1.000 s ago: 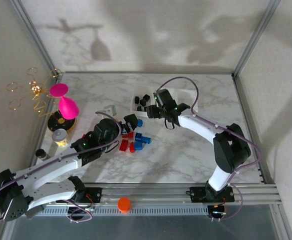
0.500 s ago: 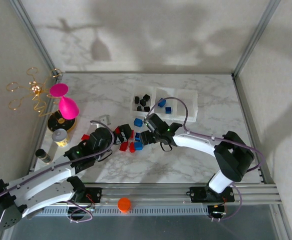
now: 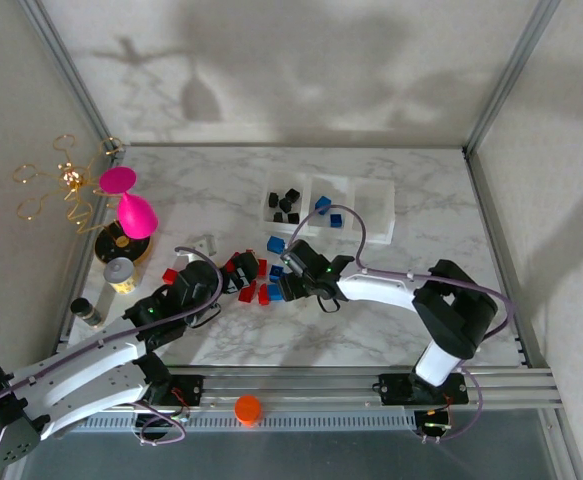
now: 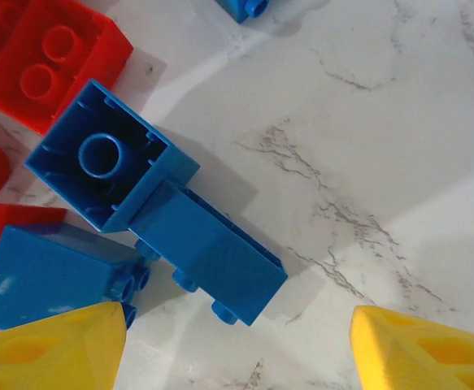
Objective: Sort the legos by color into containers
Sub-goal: Pick up the lego from the center of the table.
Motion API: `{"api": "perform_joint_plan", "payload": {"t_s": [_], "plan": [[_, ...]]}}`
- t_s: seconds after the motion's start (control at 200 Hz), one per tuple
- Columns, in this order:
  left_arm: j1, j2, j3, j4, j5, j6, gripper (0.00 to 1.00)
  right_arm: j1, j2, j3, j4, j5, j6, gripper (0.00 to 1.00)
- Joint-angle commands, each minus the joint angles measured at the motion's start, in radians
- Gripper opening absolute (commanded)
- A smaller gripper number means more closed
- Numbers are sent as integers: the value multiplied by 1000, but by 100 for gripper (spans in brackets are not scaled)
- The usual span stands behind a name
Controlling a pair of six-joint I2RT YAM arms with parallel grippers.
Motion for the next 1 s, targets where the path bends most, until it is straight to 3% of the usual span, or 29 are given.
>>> {"api": "perform_joint_plan", "payload": {"t_s": [0.0,0.536,0.991], "plan": [[9,-7,-10,-17,-14,-16,100,-14,26,-25,48,-6,-52,72],[9,10,18,-8,-20,1,99,-44,168,62,110,-56,-127,57],[9,35,24,11,-14,9,100,-46,137,47,100,-95,-132,23]]}}
